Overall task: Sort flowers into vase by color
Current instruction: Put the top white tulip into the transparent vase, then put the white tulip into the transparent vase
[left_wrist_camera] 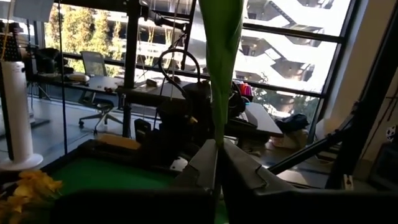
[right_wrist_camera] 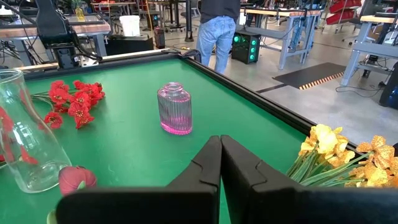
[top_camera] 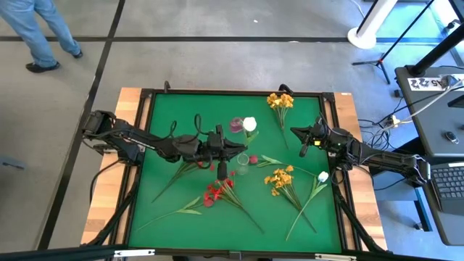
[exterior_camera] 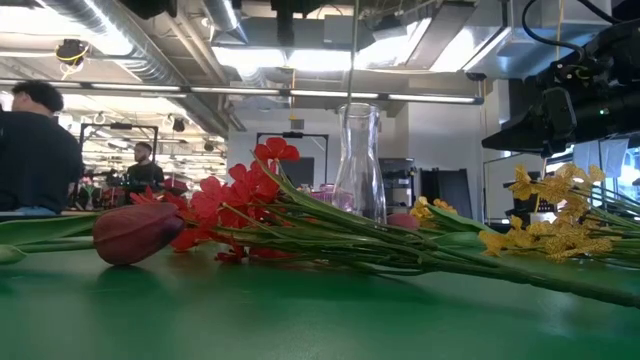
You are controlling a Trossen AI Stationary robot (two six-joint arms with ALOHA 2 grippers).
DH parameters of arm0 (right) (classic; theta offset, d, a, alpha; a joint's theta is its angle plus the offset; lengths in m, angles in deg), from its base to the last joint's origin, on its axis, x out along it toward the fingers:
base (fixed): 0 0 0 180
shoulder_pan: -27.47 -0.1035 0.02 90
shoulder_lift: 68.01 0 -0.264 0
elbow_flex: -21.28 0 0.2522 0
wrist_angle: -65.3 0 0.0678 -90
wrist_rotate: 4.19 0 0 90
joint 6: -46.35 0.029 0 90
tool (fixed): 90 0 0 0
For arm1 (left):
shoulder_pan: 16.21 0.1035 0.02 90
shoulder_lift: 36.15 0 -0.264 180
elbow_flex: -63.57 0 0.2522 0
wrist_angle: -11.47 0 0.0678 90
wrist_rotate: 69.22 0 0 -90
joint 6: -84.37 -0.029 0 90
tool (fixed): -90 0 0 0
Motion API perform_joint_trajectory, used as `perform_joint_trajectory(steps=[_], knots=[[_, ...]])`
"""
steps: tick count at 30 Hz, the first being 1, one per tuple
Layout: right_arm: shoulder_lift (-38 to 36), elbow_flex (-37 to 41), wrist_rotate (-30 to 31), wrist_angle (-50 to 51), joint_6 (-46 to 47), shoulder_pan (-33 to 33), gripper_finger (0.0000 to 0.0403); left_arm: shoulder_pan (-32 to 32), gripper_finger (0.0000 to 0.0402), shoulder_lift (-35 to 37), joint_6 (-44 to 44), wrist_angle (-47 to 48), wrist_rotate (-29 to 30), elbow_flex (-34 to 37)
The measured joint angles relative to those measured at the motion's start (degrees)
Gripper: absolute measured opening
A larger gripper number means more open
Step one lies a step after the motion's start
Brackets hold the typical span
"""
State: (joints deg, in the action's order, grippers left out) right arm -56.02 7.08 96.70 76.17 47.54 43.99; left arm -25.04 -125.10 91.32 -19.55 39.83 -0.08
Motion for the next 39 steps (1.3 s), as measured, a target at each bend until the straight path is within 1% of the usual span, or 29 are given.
perform_joint_trajectory(steps=[5,9,12,16,21,24,26,28,31,36,39], knots=[[-0.02,0.00,0.00,0.00,0.00,0.01,0.0010,-0.58,0.0047,0.00,-3.83,-0.01,0.95,0.00],[-0.01,0.01,0.00,0.00,0.00,0.00,0.0010,-1.45,0.0093,0.13,-4.52,0.35,1.09,0.00],[-0.02,-0.01,0.00,0.00,-0.01,0.02,0.0010,-2.23,0.0134,1.31,-4.49,3.14,2.66,0.00],[0.00,0.01,0.00,0.00,-0.02,0.00,0.0010,-3.79,0.0188,2.87,-4.44,8.46,6.95,0.00],[-0.02,-0.01,0.00,0.00,0.00,0.00,0.0010,-5.23,0.0236,3.50,-3.08,10.76,8.59,0.00],[-0.02,0.01,0.00,0.00,0.00,0.01,0.0010,-6.19,0.0252,5.42,-2.56,14.71,9.54,-0.02],[-0.01,0.01,-0.02,0.00,-0.01,0.01,0.0010,-7.00,0.0257,7.27,-1.58,17.37,11.28,-0.23],[-0.02,0.01,0.00,0.00,0.00,0.01,0.0010,-8.40,0.0259,10.24,-1.05,21.80,13.61,-0.26],[-0.02,-0.01,0.00,0.00,0.00,0.01,0.0010,-10.23,0.0259,13.82,-0.06,25.36,16.04,-0.26],[-0.01,-0.01,0.04,-0.09,-0.02,0.02,0.0010,-13.17,0.0259,19.33,-0.40,27.33,17.17,-0.26],[-0.02,-0.01,-0.59,-0.02,0.00,0.01,0.0010,-15.21,0.0259,22.57,-1.35,29.98,20.40,-0.26]])
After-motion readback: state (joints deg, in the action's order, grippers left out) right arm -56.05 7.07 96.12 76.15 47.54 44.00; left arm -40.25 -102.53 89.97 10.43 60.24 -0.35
